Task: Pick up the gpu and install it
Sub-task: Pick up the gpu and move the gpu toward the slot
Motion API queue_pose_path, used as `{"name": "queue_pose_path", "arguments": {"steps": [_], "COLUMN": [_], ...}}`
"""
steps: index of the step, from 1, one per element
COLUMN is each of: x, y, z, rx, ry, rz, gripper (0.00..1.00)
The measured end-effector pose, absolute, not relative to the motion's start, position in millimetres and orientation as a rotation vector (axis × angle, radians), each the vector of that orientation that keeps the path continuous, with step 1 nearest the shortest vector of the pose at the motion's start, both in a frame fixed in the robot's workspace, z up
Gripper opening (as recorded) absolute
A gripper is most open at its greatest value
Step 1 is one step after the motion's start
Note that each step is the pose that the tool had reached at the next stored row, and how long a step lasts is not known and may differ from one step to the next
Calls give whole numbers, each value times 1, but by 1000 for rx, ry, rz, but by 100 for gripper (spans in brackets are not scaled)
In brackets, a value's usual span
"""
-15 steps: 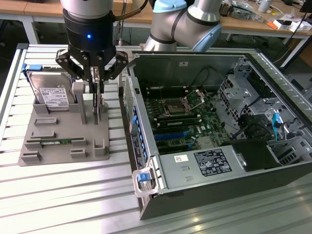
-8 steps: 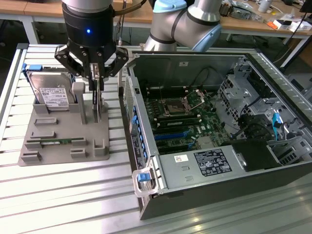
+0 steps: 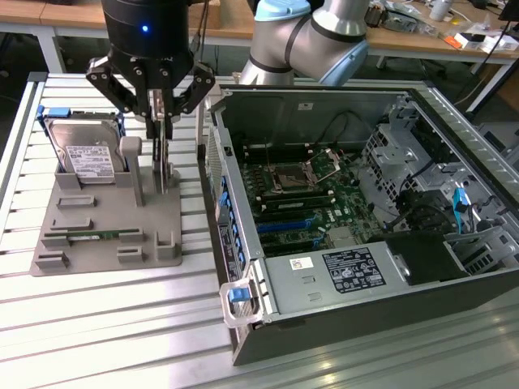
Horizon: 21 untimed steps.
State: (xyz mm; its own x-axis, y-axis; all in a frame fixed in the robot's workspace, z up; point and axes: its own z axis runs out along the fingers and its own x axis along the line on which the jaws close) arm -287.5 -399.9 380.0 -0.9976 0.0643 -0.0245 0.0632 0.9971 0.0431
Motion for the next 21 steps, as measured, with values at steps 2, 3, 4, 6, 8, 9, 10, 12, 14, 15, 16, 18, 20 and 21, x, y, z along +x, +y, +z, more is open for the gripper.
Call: {"name": "queue_pose_path", "arguments": {"steps": [2, 3, 4, 6, 8, 9, 10, 12, 14, 15, 16, 18, 20, 21], "x": [-287, -287, -287, -287, -287, -287, -287, -287, -287, -287, -287, -287, -287, -287], "y": [-400, -400, -400, -400, -400, -400, -400, -400, -400, -400, -400, -400, -400, -400], "z": [383, 385, 386, 390, 393, 395, 396, 400, 410, 411, 412, 414, 416, 416], "rx": [99, 99, 99, 99, 99, 99, 99, 99, 99, 99, 99, 99, 99, 99], "ry": [3113, 3113, 3113, 3113, 3113, 3113, 3113, 3113, 3113, 3113, 3113, 3113, 3113, 3113], "rz": [66, 66, 66, 66, 66, 66, 66, 66, 66, 66, 66, 66, 66, 66], "gripper": [26, 26, 26, 26, 26, 26, 26, 26, 26, 26, 26, 26, 26, 26]}}
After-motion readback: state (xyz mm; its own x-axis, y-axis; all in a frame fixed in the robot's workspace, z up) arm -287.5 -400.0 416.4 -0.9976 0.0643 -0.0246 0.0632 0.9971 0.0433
